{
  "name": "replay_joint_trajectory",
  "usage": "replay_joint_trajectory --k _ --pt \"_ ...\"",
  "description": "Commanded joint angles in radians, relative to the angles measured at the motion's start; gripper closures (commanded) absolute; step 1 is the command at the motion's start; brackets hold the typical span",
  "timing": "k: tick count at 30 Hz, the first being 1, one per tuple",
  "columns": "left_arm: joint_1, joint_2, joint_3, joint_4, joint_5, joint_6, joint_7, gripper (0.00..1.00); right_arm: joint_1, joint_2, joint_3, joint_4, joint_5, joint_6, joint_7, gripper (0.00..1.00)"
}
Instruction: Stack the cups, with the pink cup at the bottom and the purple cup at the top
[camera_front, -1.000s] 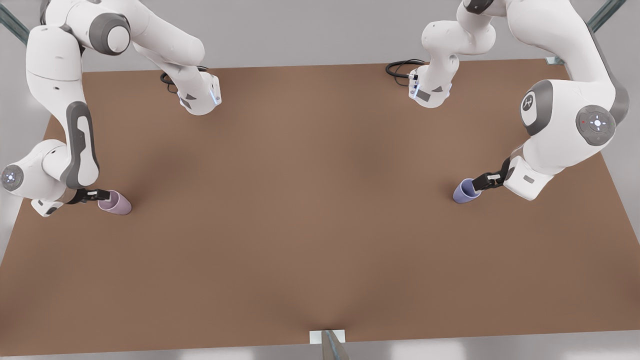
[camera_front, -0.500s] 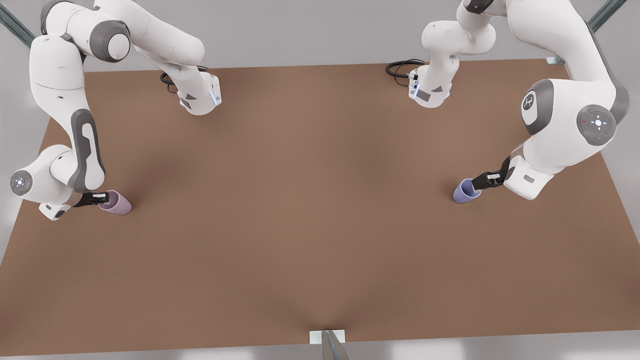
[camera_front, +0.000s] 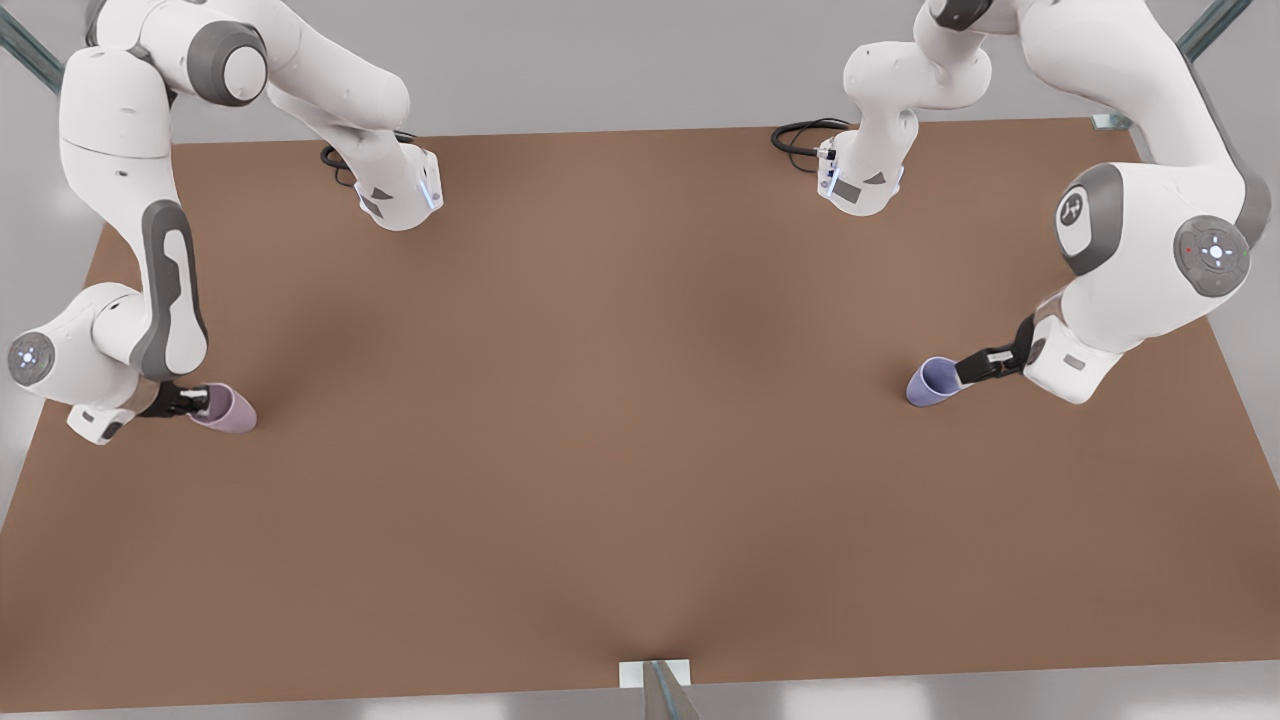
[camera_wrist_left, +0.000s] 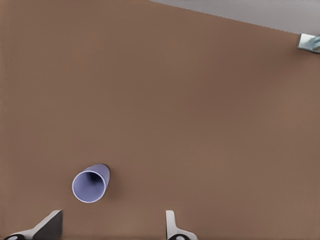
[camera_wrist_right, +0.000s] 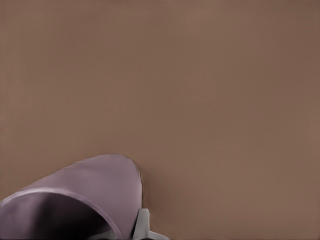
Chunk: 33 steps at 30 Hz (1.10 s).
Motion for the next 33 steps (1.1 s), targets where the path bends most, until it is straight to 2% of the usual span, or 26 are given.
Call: replay_joint_trajectory --k 1,5,6,12,15,17,19,21,27,33 --pt "0.000 0.005 0.001 0.000 0.002 -0.002 -0.004 0.00 0.038 -0.017 0.001 0.002 0.000 -0.031 0.048 0.79" --pt "0.000 -0.024 0.009 -0.016 0.008 -0.041 0.000 0.00 0.189 -0.042 0.002 0.007 0.000 -0.074 0.265 0.79" --pt "0.001 -0.066 0.011 -0.078 0.008 -0.032 0.003 0.00 0.242 -0.048 0.002 0.007 0.003 -0.075 0.356 0.79" --pt "0.004 -0.100 0.012 -0.213 0.025 0.008 0.009 0.00 0.504 -0.062 0.005 0.054 0.046 -0.150 0.761 0.79" --pt "0.033 -0.093 0.014 -0.312 0.030 0.025 0.312 0.00 0.600 -0.054 0.010 0.082 0.048 -0.153 0.934 0.79" --pt "0.058 -0.090 0.014 -0.348 0.030 0.048 0.316 0.00 0.601 -0.047 0.088 0.106 0.048 -0.153 1.042 0.79" --pt "0.070 -0.097 0.015 -0.429 0.030 0.157 0.355 0.00 0.602 -0.019 0.189 0.154 0.045 -0.152 1.207 0.79" --pt "0.085 -0.089 0.015 -0.480 0.032 0.211 0.433 0.00 0.611 0.002 0.225 0.198 0.045 -0.152 1.284 0.79" --pt "0.098 -0.063 0.061 -0.517 0.059 0.323 0.468 0.00 0.823 0.142 0.222 0.393 0.092 -0.140 1.554 0.79" --pt "0.105 -0.035 0.061 -0.632 0.059 0.441 0.468 0.00 0.958 0.294 0.237 0.562 0.092 -0.132 1.692 0.79"
